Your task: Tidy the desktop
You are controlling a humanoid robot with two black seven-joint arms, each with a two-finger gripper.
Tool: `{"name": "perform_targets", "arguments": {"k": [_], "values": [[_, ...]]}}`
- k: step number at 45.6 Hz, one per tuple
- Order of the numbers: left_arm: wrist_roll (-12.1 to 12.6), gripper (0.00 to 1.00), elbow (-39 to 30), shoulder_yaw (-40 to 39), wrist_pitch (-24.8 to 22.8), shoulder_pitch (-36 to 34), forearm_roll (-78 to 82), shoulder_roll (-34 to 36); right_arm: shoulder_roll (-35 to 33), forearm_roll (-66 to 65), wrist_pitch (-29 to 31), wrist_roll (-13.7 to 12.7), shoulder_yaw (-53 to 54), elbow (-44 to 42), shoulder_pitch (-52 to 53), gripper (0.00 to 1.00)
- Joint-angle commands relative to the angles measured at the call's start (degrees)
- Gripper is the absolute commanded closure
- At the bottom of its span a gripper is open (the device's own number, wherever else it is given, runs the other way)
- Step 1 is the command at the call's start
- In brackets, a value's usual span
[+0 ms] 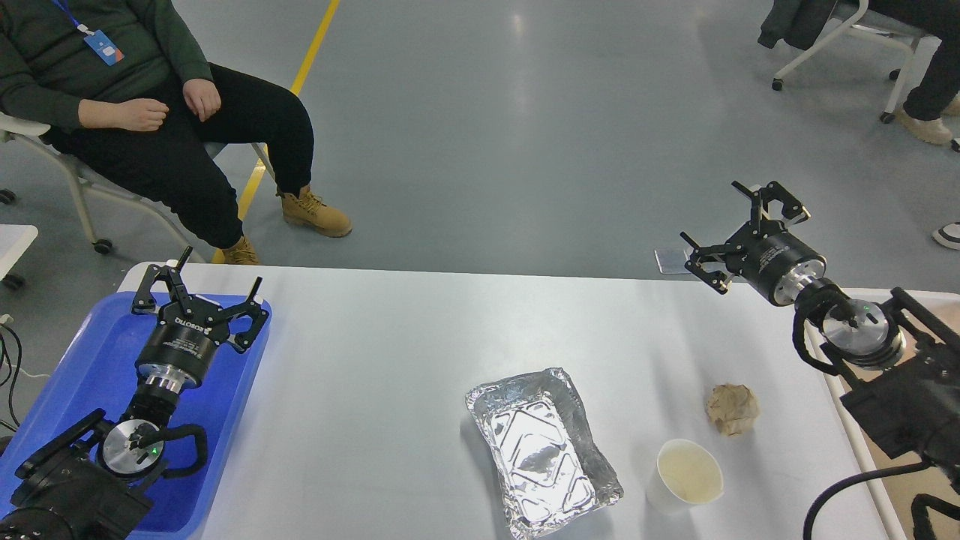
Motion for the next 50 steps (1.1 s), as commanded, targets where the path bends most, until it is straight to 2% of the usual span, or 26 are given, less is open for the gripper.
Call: {"name": "perform_targets", "arguments": {"k": [1,11,14,19,25,30,31,36,42,50], "values": [[-0.03,0.01,0.00,0.14,0.02,-0.01,0.00,0.02,-4.73,-0.16,0.36,-0.50,-1.96,4.08,0.27,0.00],[-0.03,0.01,0.00,0.14,0.02,-0.01,0.00,0.02,-14.75,-0.24,1.68,-1.12,-6.27,9.61,0.44,0.00],[-0.03,0.01,0.00,0.14,-0.06,-0.01,0.00,0.02,-18.79,-0.94,2.82,-2.00,-8.02,12.51,0.79,0.00],[-0.03,0.01,0.00,0.14,-0.06,-0.01,0.00,0.11,-25.65,-3.14,3.09,-2.00,-11.45,19.98,1.49,0.00],[-0.03,0.01,0.00,0.23,-0.06,-0.10,0.00,0.11,-30.31,-7.27,2.65,-2.00,-18.12,23.59,6.31,0.00],[0.06,0.01,0.00,0.23,-0.06,-0.10,0.00,0.11,-34.27,-9.38,2.56,-2.00,-29.71,24.65,14.31,0.00],[-0.03,0.01,0.00,0.23,-0.06,-0.10,0.00,0.11,-35.67,-9.47,2.65,-1.91,-35.91,24.91,18.68,0.00],[0.06,0.01,0.00,0.23,-0.06,-0.10,0.00,0.11,-37.70,-9.56,3.09,-1.65,-53.60,26.05,31.61,0.00],[0.06,0.01,0.00,0.23,-0.06,-0.10,0.00,0.19,-38.58,-9.47,3.09,-1.38,-74.97,29.91,47.70,0.00],[0.06,0.01,0.00,0.23,-0.06,-0.10,0.00,0.20,-37.97,-9.65,3.26,-1.38,-94.14,36.42,64.49,0.00]]}}
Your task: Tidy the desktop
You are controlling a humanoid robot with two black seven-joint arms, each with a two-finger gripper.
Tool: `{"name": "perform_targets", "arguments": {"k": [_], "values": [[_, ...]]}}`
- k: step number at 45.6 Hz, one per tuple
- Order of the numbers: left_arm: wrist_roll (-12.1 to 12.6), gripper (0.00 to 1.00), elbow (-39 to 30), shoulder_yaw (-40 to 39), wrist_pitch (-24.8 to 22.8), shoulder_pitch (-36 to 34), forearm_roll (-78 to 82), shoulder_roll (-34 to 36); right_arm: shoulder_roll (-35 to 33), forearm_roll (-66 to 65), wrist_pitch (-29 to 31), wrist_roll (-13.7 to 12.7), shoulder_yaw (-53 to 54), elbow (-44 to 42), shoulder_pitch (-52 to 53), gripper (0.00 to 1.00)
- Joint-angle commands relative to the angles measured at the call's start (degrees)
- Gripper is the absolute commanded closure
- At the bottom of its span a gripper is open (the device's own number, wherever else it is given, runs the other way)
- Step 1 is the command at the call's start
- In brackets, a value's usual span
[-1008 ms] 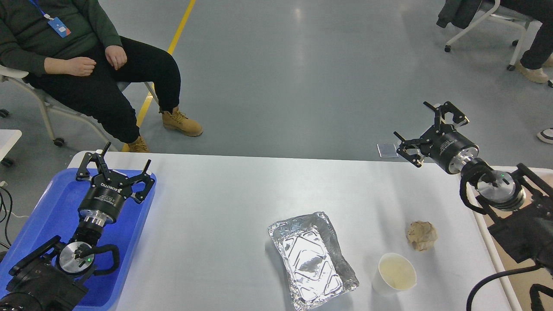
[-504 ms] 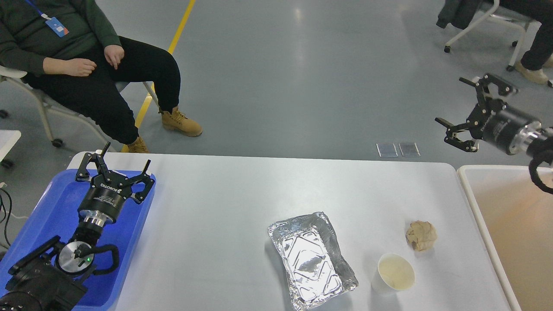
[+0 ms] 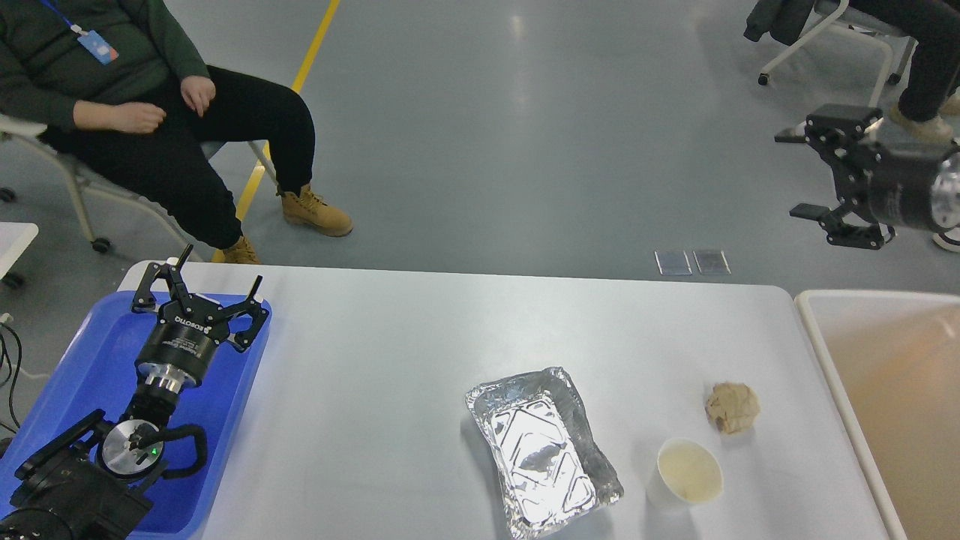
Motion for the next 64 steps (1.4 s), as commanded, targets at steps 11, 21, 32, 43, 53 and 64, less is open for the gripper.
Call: {"name": "perform_targets", "arguments": {"k": [11,21,32,43,53,64], "values": [[-0.01,0.01,0.00,0.01,0.01,0.00,-0.01,0.07,0.64,-9.40,3.71,0.14,-45.72,17.81,41.93,0.00],[-0.01,0.01,0.00,0.01,0.01,0.09,-0.01,0.07,8.90,-11.34,9.50,2.25,-60.49,24.58,56.00,0.00],[-0.01,0.01,0.00,0.01,0.01,0.09,-0.01,0.07,15.59,-11.43,15.04,3.22,-61.29,28.09,60.40,0.00],[-0.01,0.01,0.00,0.01,0.01,0.09,-0.01,0.07,21.12,-11.43,21.20,3.22,-61.64,31.35,61.81,0.00],[-0.01,0.01,0.00,0.01,0.01,0.09,-0.01,0.07,22.27,-11.34,26.74,3.22,-61.47,31.88,62.25,0.00],[-0.01,0.01,0.00,0.01,0.01,0.09,-0.01,0.07,23.15,-11.52,26.74,3.22,-61.38,31.70,60.76,0.00]]}}
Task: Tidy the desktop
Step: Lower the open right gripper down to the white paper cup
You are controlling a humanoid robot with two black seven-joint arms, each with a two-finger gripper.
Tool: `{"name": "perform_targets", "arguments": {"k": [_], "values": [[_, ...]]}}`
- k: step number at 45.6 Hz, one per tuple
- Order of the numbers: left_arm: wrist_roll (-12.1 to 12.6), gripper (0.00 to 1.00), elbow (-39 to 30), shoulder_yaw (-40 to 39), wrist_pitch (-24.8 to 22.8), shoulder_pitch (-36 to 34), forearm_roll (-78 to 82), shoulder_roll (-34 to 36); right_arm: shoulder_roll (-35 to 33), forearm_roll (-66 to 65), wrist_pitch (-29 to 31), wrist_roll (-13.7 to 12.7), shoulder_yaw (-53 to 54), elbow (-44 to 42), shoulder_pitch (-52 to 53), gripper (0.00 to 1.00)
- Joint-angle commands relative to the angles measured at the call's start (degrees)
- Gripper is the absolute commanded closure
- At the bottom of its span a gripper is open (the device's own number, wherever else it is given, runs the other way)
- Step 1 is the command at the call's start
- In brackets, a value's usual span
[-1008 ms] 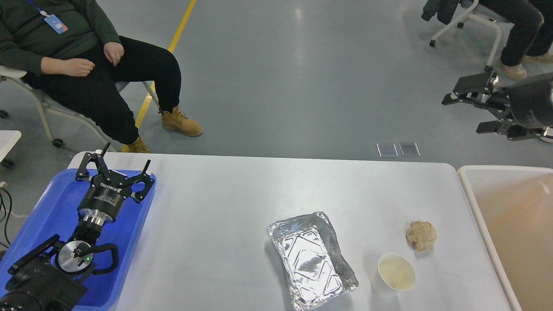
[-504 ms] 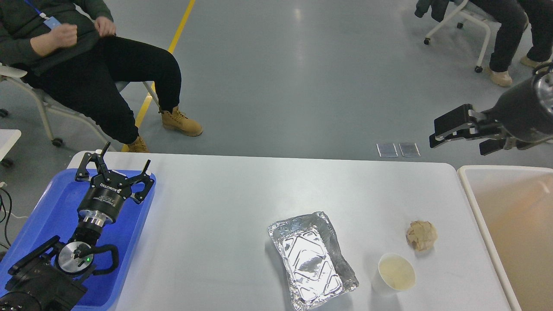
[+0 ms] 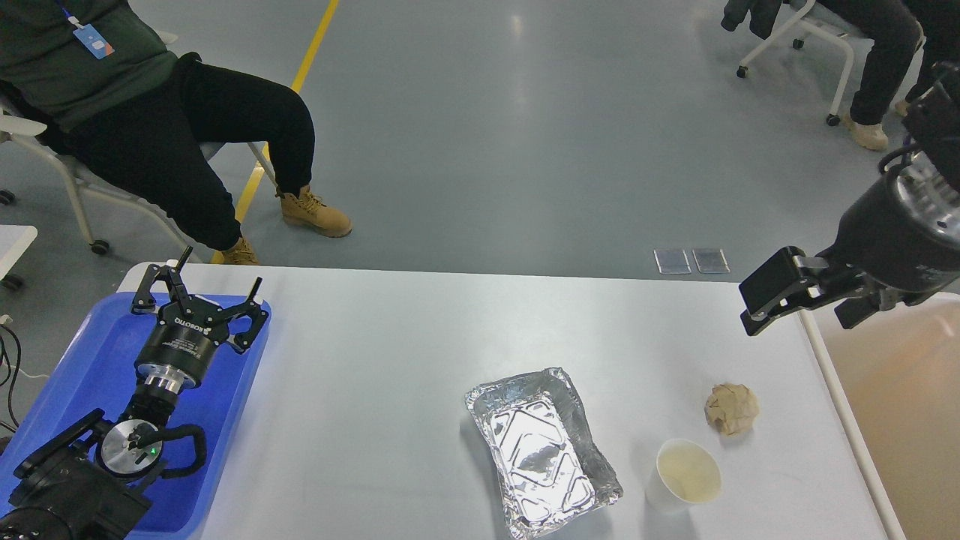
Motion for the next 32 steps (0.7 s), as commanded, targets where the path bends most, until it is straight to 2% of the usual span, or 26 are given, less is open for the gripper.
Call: {"name": "perform_targets", "arguments": {"k": [1,14,32], "values": [[0.00,0.01,0.00,0.00,0.00,0.01,0.00,0.00,1.33,-0.13,1.82,0.05,-0.05,0.23,-1.07,0.00],[0.00,0.01,0.00,0.00,0.00,-0.08,0.00,0.00,1.33,-3.12,-0.20,-0.04,1.18,-2.15,-6.25,0.00],[-0.09,0.01,0.00,0.00,0.09,-0.08,0.00,0.00,2.56,-5.66,-12.23,0.05,3.20,-4.17,-23.30,0.00]]}}
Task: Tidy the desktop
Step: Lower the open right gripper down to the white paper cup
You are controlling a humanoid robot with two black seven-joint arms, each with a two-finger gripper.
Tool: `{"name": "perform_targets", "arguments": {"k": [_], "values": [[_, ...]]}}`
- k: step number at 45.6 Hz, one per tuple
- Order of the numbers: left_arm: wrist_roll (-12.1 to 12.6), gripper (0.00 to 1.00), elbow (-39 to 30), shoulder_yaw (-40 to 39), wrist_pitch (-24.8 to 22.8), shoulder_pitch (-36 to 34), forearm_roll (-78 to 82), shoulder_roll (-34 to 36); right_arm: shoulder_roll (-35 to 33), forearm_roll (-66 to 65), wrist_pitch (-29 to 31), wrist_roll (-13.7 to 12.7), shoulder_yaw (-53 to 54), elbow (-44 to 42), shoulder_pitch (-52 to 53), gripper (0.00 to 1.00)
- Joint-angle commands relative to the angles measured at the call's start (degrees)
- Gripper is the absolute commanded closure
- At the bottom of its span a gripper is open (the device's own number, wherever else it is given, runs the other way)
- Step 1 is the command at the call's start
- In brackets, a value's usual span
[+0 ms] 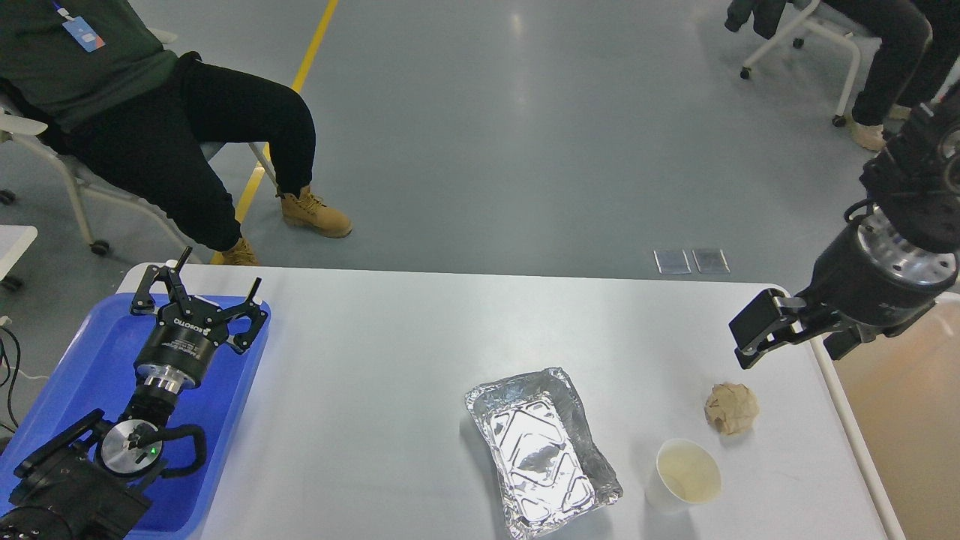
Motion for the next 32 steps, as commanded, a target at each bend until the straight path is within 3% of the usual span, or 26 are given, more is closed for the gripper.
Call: {"name": "perform_targets", "arguments": {"k": [1,17,32], "values": [[-0.06,0.01,0.00,0.00,-0.01,-0.06,0.00,0.00,0.61,-2.45,-7.03,0.07,1.23,-1.56,-10.92,0.00],[-0.06,0.01,0.00,0.00,-0.01,-0.06,0.00,0.00,0.34,-7.02,-15.64,0.07,4.57,-2.87,-24.10,0.00],[-0.06,0.01,0.00,0.00,-0.01,0.03,0.00,0.00,-0.10,-9.48,-18.46,0.07,7.73,-3.75,-31.84,0.00]]}}
